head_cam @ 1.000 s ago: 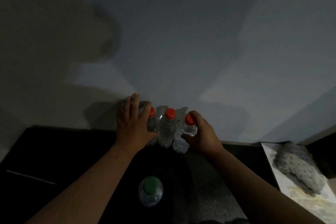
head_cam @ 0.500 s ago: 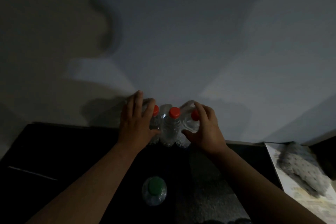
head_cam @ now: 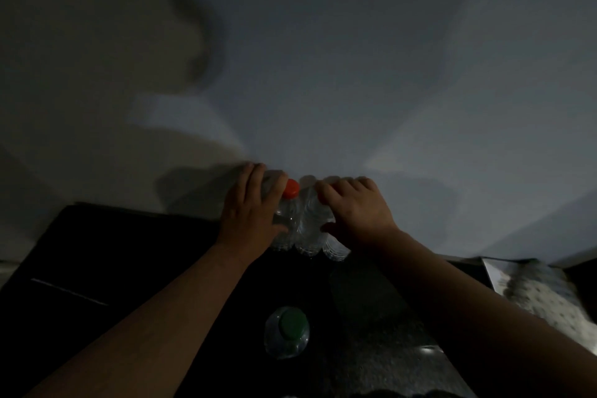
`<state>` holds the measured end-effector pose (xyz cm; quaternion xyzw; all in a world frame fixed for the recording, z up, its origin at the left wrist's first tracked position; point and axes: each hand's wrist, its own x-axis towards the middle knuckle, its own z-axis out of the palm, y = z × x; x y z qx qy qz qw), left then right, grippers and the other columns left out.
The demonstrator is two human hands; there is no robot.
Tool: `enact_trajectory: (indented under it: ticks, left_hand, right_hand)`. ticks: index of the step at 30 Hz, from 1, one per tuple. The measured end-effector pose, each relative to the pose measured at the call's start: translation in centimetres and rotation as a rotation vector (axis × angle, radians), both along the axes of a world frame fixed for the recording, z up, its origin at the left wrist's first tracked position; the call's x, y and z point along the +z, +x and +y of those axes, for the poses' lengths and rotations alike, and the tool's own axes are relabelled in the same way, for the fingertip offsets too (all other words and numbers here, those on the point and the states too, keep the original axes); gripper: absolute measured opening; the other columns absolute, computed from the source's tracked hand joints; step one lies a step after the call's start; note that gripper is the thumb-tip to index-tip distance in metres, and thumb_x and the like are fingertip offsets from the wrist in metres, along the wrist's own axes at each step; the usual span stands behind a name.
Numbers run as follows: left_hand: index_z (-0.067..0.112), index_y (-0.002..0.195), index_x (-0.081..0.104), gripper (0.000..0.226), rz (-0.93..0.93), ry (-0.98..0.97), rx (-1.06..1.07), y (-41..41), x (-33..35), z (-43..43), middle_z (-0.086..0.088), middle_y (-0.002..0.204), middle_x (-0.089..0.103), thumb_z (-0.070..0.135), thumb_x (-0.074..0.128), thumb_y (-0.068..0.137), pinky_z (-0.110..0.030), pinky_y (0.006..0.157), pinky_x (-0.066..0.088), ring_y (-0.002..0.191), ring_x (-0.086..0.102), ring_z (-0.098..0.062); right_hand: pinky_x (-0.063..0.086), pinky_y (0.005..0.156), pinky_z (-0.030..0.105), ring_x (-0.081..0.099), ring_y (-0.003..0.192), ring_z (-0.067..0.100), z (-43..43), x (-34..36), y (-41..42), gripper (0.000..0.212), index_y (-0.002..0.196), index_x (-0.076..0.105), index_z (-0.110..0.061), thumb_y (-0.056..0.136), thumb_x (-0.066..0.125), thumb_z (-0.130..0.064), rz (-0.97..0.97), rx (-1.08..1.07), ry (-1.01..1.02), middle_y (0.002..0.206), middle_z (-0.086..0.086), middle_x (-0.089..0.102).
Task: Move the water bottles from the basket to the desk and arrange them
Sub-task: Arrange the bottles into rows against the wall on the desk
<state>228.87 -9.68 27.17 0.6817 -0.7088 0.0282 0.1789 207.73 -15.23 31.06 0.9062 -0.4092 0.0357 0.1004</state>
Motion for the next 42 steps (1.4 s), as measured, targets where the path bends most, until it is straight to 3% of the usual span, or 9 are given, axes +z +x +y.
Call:
enact_trajectory:
  ticks: [6, 9, 13, 18, 21, 27, 31, 36, 42]
  left_hand:
    - [0.026, 0.142, 0.035, 0.112, -0.041, 0.046, 0.006, -0.1, 0.7, 0.3, -0.017, 0.149, 0.029, 0.055, 0.087, 0.047, -0.061, 0.101, 0.038, 0.140, 0.023, -0.038]
    - [0.027, 0.147, 0.024, 0.116, -0.026, 0.069, -0.011, -0.2, 1.7, 0.8, -0.017, 0.156, 0.019, 0.060, 0.083, 0.053, -0.063, 0.106, 0.032, 0.145, 0.013, -0.039]
    - [0.025, 0.150, 0.015, 0.109, 0.022, 0.045, -0.019, -0.1, 3.8, 2.1, -0.013, 0.160, 0.009, 0.064, 0.073, 0.066, -0.059, 0.114, 0.022, 0.148, 0.001, -0.035]
    - [0.015, 0.143, 0.037, 0.076, 0.217, -0.020, -0.102, -0.9, 6.6, 6.3, -0.011, 0.156, 0.024, 0.035, 0.071, 0.078, -0.050, 0.108, 0.035, 0.141, 0.027, -0.036]
    - [0.008, 0.132, 0.050, 0.061, 0.277, -0.063, -0.190, -0.9, 6.7, 8.9, -0.011, 0.143, 0.044, 0.030, 0.067, 0.078, -0.044, 0.100, 0.045, 0.128, 0.047, -0.034]
    - [0.021, 0.105, 0.066, 0.030, 0.277, 0.170, -0.297, -0.7, 7.0, 12.3, 0.005, 0.104, 0.063, 0.039, 0.058, 0.082, -0.033, 0.080, 0.052, 0.096, 0.063, -0.020]
    - [0.021, 0.106, 0.067, 0.024, 0.275, 0.197, -0.287, -1.5, 7.8, 13.9, 0.004, 0.107, 0.065, 0.031, 0.066, 0.085, -0.031, 0.084, 0.050, 0.100, 0.062, -0.020]
    - [0.021, 0.101, 0.066, 0.017, 0.237, 0.203, -0.334, -2.7, 9.9, 15.7, 0.004, 0.100, 0.064, 0.028, 0.065, 0.085, -0.034, 0.079, 0.051, 0.093, 0.062, -0.021]
    - [0.017, 0.118, 0.065, 0.034, 0.205, 0.209, -0.326, -7.6, 11.9, 20.0, 0.003, 0.117, 0.063, 0.030, 0.065, 0.087, -0.033, 0.090, 0.048, 0.107, 0.058, -0.020]
  right_hand:
    - [0.042, 0.095, 0.042, 0.059, 0.109, 0.028, 0.4, 0.4, 0.0, 0.094, 0.137, 0.040, -0.023, 0.059, 0.083, -0.051, 0.021, -0.018, 0.026, 0.122, 0.004, 0.061]
    - [0.039, 0.101, 0.043, 0.054, 0.115, 0.028, 1.2, 1.3, 0.0, 0.104, 0.147, 0.028, -0.022, 0.063, 0.080, -0.053, 0.014, -0.032, 0.054, 0.129, 0.007, 0.056]
    - [0.036, 0.106, 0.046, 0.053, 0.116, 0.032, 4.2, 2.7, -1.5, 0.082, 0.143, 0.033, -0.021, 0.075, 0.070, -0.048, -0.099, -0.071, 0.087, 0.128, 0.009, 0.053]
    - [0.031, 0.112, 0.048, 0.046, 0.129, 0.034, 10.2, 3.4, -5.3, 0.070, 0.144, 0.036, -0.016, 0.085, 0.065, -0.039, -0.177, -0.207, 0.182, 0.141, 0.015, 0.048]
    - [0.032, 0.112, 0.043, 0.044, 0.130, 0.030, 13.7, 4.4, -6.3, 0.064, 0.146, 0.036, -0.017, 0.089, 0.061, -0.036, -0.192, -0.262, 0.251, 0.141, 0.011, 0.048]
    - [0.042, 0.104, 0.038, 0.047, 0.128, 0.028, 18.1, 5.1, -8.4, 0.063, 0.144, 0.037, -0.023, 0.088, 0.062, -0.038, -0.096, -0.482, 0.514, 0.144, 0.007, 0.044]
    - [0.043, 0.104, 0.038, 0.050, 0.126, 0.029, 20.6, 5.9, -10.0, 0.060, 0.143, 0.042, -0.020, 0.088, 0.062, -0.035, -0.141, -0.520, 0.529, 0.142, 0.008, 0.047]
    - [0.050, 0.090, 0.044, 0.060, 0.107, 0.036, 23.1, 7.6, -12.7, 0.044, 0.122, 0.059, -0.014, 0.083, 0.058, -0.035, -0.199, -0.478, 0.412, 0.120, 0.013, 0.059]
    - [0.052, 0.083, 0.042, 0.060, 0.101, 0.030, 26.9, 9.6, -17.8, 0.026, 0.110, 0.062, -0.013, 0.088, 0.061, -0.027, -0.300, -0.467, 0.292, 0.115, 0.009, 0.060]
